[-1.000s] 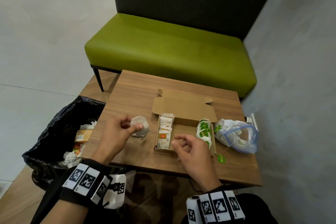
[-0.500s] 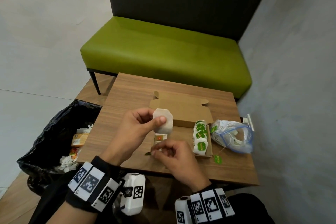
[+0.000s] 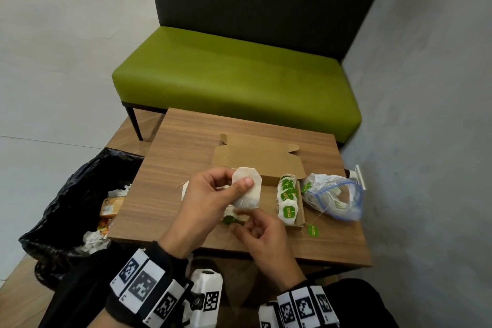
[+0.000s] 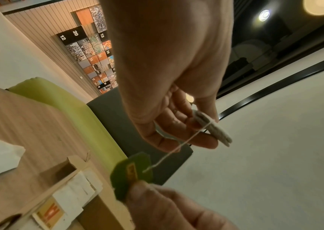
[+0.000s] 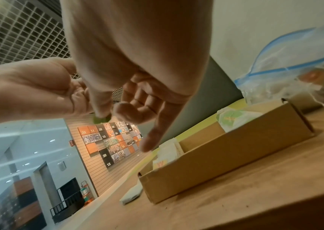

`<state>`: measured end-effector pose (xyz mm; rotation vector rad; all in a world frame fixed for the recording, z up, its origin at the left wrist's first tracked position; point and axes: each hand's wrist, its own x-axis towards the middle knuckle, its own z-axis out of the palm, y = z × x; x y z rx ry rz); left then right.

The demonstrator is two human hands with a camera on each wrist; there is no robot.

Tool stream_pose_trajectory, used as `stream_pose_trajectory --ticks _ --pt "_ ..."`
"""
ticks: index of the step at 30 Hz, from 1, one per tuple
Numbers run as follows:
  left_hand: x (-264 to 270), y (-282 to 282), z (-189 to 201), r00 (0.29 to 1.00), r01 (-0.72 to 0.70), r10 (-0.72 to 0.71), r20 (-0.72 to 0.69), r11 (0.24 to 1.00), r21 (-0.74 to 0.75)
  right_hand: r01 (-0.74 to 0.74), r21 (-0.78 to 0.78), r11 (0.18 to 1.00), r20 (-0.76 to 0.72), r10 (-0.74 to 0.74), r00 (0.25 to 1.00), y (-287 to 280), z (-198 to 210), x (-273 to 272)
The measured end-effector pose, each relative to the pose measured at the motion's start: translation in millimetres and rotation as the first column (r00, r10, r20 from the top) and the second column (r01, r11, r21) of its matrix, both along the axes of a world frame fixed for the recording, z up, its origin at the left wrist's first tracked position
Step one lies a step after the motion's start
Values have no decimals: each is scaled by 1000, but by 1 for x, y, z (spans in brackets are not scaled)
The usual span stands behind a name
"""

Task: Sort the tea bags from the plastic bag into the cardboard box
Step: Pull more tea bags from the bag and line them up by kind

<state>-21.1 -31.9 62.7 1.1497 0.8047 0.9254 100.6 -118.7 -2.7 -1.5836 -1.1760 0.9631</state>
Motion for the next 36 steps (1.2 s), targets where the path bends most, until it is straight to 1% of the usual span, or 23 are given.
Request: stream_pose_trajectory --ticks 3,5,7,10,14,18,20,23,24,27,30,33,36 --pt "0 -3 1 1000 -18 18 19 1000 0 43 38 998 -30 -42 999 -5 -3 -1" --pt "-1 -5 -1 1000 -22 22 18 1000 -1 56 33 998 -61 -53 997 -10 0 -1" --pt "-2 -7 -3 1000 -21 21 13 1000 -13 107 7 994 -122 -105 987 -13 4 3" --pt "-3 -13 -7 1000 -11 11 2 1000 -26 208 15 978 -251 -198 947 -13 11 12" --pt "1 -23 -11 999 11 -11 -42 1000 -5 300 83 950 -336 -256 906 -10 21 24" --pt "3 -29 -14 991 7 3 -131 997 73 304 119 945 -343 -248 906 -6 26 33" --pt "4 -30 -16 988 8 1 -152 998 63 303 114 946 -378 -241 894 -5 30 36" --pt "4 -31 -20 983 35 -30 -184 999 26 290 57 955 -473 -230 851 -4 33 40" --pt "4 -32 -20 979 52 -48 -198 998 19 290 38 956 -467 -240 851 -4 34 41" --pt "7 -35 -23 960 98 -92 -263 995 10 303 -22 953 -381 -288 879 0 34 43" --pt "13 -36 -28 953 64 -67 -294 998 -18 323 -38 946 -340 -316 886 4 33 45" --pt "18 -39 -30 962 34 -61 -266 994 -104 353 8 936 -254 -339 906 5 32 45" --pt "20 -40 -33 959 10 -49 -279 990 -140 344 105 933 -103 -334 937 4 30 42"
